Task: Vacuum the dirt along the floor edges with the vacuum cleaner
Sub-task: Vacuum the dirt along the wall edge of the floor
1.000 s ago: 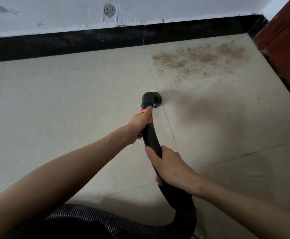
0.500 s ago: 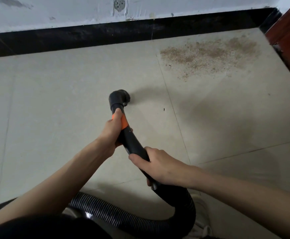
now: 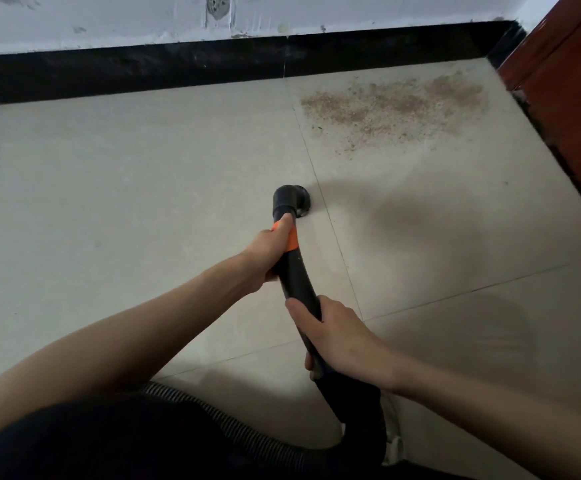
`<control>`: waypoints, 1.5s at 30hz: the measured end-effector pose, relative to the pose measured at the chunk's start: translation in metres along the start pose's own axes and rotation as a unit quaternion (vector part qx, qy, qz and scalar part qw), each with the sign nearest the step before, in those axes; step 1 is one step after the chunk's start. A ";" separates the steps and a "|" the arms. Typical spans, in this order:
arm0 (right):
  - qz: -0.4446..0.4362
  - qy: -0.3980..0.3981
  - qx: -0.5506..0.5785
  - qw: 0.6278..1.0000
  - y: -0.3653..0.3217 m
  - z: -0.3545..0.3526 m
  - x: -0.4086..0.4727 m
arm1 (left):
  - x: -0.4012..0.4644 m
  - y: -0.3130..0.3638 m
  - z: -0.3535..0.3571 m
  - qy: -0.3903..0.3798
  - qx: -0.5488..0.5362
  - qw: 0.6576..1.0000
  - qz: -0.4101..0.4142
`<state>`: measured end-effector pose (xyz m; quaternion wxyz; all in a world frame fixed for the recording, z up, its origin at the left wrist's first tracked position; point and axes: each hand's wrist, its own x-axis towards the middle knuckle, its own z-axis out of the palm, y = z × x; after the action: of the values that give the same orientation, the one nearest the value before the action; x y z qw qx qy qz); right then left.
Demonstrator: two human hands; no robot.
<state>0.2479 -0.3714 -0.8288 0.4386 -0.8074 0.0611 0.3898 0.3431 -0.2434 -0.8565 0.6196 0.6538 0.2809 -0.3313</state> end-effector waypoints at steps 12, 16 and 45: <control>0.013 -0.013 0.057 0.998 0.014 0.000 -0.018 | -0.001 -0.012 0.018 0.015 0.049 0.999 0.003; 0.030 0.015 0.083 0.996 0.020 0.001 -0.022 | -0.001 -0.009 0.028 0.003 0.067 0.998 0.019; 0.149 -0.299 0.146 0.931 0.048 -0.057 0.006 | -0.013 -0.037 0.059 -0.096 0.174 0.976 0.091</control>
<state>0.2637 -0.4419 -0.8472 0.4865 -0.5621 0.1028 0.6609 0.3011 -0.2987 -0.8703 0.5480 0.7396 0.0976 -0.3783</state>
